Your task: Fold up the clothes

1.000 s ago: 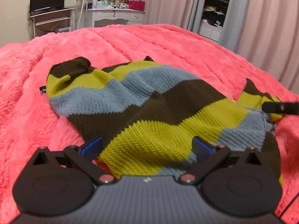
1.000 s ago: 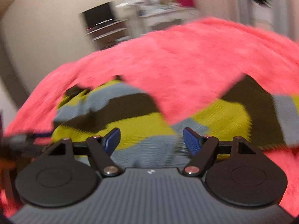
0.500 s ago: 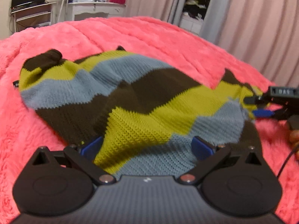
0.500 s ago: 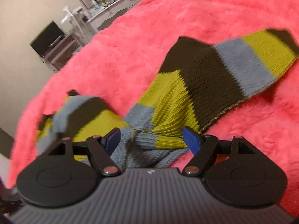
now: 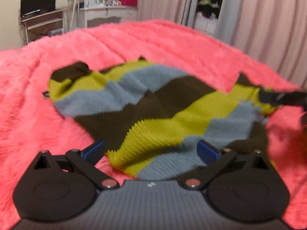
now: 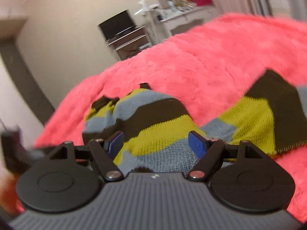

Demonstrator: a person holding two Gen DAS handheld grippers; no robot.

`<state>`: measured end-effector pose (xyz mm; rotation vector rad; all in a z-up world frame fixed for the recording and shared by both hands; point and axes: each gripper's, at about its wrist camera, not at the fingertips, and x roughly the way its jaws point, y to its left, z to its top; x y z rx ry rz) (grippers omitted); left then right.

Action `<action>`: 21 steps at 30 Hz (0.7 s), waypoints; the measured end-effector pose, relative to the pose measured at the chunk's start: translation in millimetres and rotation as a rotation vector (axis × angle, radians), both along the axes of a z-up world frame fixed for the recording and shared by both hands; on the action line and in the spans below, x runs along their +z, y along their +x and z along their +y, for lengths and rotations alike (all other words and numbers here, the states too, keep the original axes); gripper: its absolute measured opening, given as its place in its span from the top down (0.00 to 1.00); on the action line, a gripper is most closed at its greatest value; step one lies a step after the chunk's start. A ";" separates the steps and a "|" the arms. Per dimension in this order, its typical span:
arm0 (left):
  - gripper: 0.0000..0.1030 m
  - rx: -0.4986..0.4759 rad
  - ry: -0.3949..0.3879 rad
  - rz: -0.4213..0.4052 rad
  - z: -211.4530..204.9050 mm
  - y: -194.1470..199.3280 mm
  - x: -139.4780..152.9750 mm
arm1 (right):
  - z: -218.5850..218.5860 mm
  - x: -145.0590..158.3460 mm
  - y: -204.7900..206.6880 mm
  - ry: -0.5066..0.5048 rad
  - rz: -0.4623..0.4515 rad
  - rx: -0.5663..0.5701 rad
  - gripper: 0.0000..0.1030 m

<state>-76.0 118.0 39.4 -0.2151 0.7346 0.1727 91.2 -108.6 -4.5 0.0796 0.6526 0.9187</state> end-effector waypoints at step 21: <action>0.73 0.126 0.413 0.130 -110.1 -34.8 -28.3 | -48.0 -1.0 26.7 0.148 0.101 -0.077 0.25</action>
